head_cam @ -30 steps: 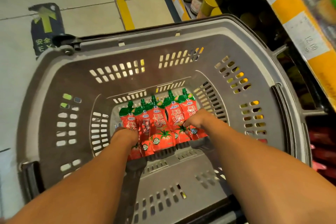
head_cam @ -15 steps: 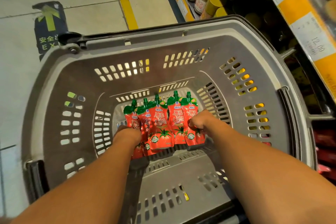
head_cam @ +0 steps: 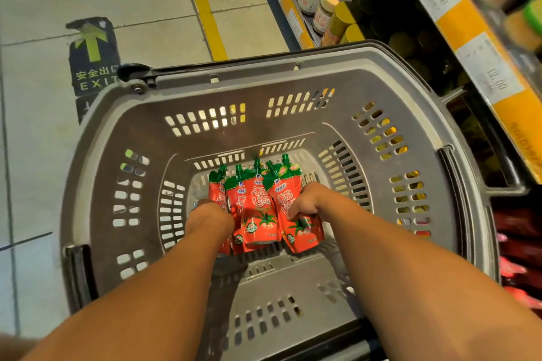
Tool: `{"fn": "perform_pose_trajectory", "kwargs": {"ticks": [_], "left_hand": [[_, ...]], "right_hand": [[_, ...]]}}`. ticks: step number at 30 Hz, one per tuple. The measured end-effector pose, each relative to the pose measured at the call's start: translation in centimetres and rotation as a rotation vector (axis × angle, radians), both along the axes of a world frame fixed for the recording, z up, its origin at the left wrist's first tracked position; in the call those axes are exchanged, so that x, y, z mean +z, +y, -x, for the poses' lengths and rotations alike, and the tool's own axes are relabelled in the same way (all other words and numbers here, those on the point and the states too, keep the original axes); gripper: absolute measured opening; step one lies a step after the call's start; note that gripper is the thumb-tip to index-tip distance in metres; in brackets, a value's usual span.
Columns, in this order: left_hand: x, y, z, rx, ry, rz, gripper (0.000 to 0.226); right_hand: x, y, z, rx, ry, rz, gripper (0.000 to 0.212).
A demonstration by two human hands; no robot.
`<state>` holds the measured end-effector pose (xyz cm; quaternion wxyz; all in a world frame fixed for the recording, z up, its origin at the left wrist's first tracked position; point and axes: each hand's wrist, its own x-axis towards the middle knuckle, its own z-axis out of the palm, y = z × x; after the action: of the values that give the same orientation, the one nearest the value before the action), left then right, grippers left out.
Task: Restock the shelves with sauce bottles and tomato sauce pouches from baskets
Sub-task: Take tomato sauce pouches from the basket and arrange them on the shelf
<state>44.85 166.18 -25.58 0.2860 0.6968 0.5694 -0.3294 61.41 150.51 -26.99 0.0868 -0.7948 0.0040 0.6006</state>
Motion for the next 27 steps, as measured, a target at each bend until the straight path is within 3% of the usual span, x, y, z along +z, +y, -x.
{"fn": "perform_pose_trajectory", "kwargs": {"ticks": [10,16,19,24,27], "left_hand": [[5.7,0.1,1.3,-0.222,-0.042,-0.073,0.039],[10.0,0.2,0.5,-0.199,-0.217,-0.064,0.023],[12.6,-0.2,0.1,-0.136,-0.365,0.034,0.015],[16.7,-1.4,1.1,-0.142,-0.495,0.049,0.020],[18.5,-2.3,2.1,-0.012,-0.622,0.144,0.024]], "right_hand": [[7.8,1.1,1.4,-0.005,-0.157,-0.107,0.055],[14.7,0.1,2.8,0.048,-0.373,-0.220,0.040],[17.8,-0.9,3.4,0.041,-0.435,-0.282,0.037],[22.9,-4.1,4.7,-0.066,-0.488,-0.384,0.041],[26.8,-7.0,5.5,-0.135,-0.532,-0.455,0.039]]}}
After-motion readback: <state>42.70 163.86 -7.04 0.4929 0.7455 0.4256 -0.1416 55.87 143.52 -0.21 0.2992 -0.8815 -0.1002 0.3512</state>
